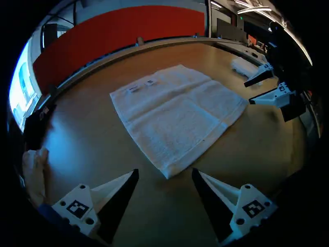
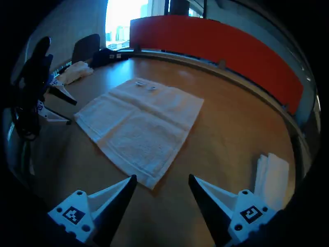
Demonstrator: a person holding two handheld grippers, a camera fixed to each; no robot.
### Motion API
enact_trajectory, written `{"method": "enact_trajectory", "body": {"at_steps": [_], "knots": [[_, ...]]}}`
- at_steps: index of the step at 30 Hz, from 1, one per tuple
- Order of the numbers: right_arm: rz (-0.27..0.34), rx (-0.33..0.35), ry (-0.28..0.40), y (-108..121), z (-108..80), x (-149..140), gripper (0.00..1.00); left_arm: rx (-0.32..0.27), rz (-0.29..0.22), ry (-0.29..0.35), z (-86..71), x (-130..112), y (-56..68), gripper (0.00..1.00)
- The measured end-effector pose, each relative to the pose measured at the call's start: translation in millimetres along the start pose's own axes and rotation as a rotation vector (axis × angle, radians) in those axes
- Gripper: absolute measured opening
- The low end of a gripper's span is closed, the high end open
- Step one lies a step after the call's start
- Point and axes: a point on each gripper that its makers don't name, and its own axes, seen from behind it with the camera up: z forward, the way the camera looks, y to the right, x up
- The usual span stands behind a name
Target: Fold towel
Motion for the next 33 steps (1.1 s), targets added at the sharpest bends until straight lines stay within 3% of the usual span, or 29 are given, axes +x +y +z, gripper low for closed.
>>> {"method": "enact_trajectory", "body": {"at_steps": [16,28,33], "knots": [[-0.002,0.028,-0.038,-7.7,7.7,-15.6,0.83,-0.016,-0.024,-0.034,7.7,-5.4,9.4,0.95],[0.02,0.059,-0.035,-16.0,11.0,-12.8,0.71,-0.033,-0.044,-0.045,7.3,-4.8,16.9,0.71],[0.019,0.066,-0.034,-18.0,11.4,-12.8,0.66,-0.033,-0.049,-0.047,7.4,-3.9,17.3,0.69]]}}
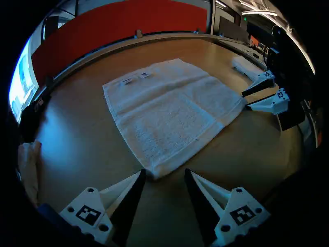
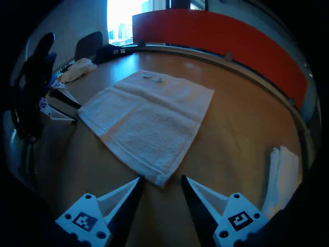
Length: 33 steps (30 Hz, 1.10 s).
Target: Fold towel
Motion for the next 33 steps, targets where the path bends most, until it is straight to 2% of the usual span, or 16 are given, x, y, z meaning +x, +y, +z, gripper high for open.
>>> {"method": "enact_trajectory", "body": {"at_steps": [4,13,18,25,33], "knots": [[0.0,0.005,-0.001,-0.9,0.3,0.3,0.61,0.007,-0.01,-0.003,0.4,0.3,-1.4,0.65],[0.018,0.0,0.0,-0.8,0.9,1.8,0.35,0.022,-0.031,-0.006,1.7,2.2,-4.5,0.51],[0.03,-0.006,0.0,0.4,1.1,2.5,0.22,0.034,-0.043,-0.007,1.1,2.9,-8.2,0.31],[0.032,0.002,-0.006,-3.3,1.0,1.9,0.17,0.059,-0.059,-0.014,1.2,3.0,-13.3,0.1],[0.045,0.014,0.017,-8.6,-0.7,8.4,0.15,0.078,-0.049,-0.01,1.0,4.5,-13.6,0.09]]}}
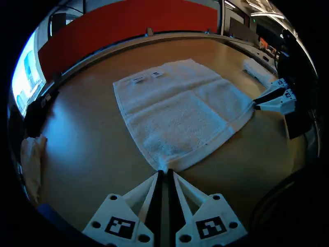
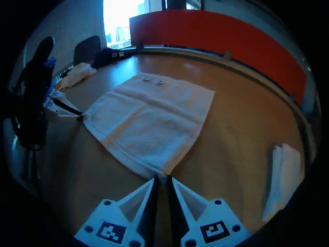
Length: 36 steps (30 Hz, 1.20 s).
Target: Fold towel
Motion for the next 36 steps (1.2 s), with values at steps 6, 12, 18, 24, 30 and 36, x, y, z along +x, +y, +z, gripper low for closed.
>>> {"method": "enact_trajectory", "body": {"at_steps": [6,12,18,24,30,36], "knots": [[0.011,0.004,0.022,1.3,-7.2,10.4,0.15,-0.007,-0.052,0.012,-6.9,6.1,-0.3,0.09],[0.006,0.003,0.058,2.5,-22.6,29.5,0.15,-0.012,-0.077,0.036,-21.7,19.8,-1.7,0.09],[-0.008,0.0,0.094,3.3,-43.3,51.5,0.15,-0.013,-0.1,0.062,-42.1,35.3,-0.7,0.09],[-0.016,0.006,0.121,2.4,-66.9,71.8,0.15,-0.013,-0.134,0.081,-64.3,48.4,2.5,0.09],[-0.012,0.015,0.136,-0.2,-90.2,86.8,0.15,-0.022,-0.168,0.086,-86.1,55.0,9.7,0.09],[-0.009,0.024,0.139,-4.9,-110.0,93.0,0.15,-0.033,-0.199,0.091,-108.0,56.8,19.1,0.09]]}}
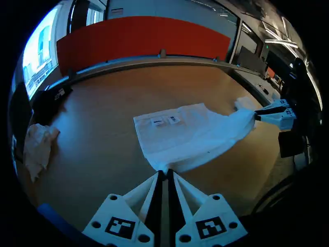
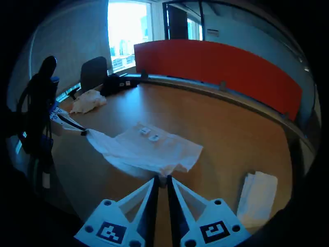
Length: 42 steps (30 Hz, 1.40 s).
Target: Fold towel
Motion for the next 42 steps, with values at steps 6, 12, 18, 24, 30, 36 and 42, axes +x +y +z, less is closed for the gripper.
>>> {"method": "enact_trajectory", "body": {"at_steps": [6,12,18,24,30,36,42], "knots": [[0.005,0.013,-0.003,-6.2,-15.8,5.2,0.15,-0.008,-0.019,0.002,-19.3,1.8,9.4,0.09],[-0.002,0.023,-0.009,-9.5,-20.2,5.2,0.15,-0.011,-0.037,-0.001,-24.8,-1.1,11.1,0.09],[-0.002,0.024,-0.016,-8.5,-16.0,4.2,0.15,-0.009,-0.045,0.003,-19.8,0.4,10.3,0.09],[0.007,0.02,-0.024,-3.8,-6.8,4.6,0.15,-0.002,-0.042,0.008,-9.8,5.4,5.8,0.09],[0.026,0.017,-0.041,3.3,10.9,2.4,0.15,0.004,-0.043,0.017,7.9,14.1,-2.4,0.09],[0.037,-0.005,-0.053,15.9,31.4,1.2,0.15,0.007,-0.048,0.016,28.0,20.6,-11.5,0.09],[0.057,-0.021,-0.066,25.4,52.1,-1.1,0.15,0.015,-0.055,0.006,48.0,20.3,-19.6,0.09]]}}
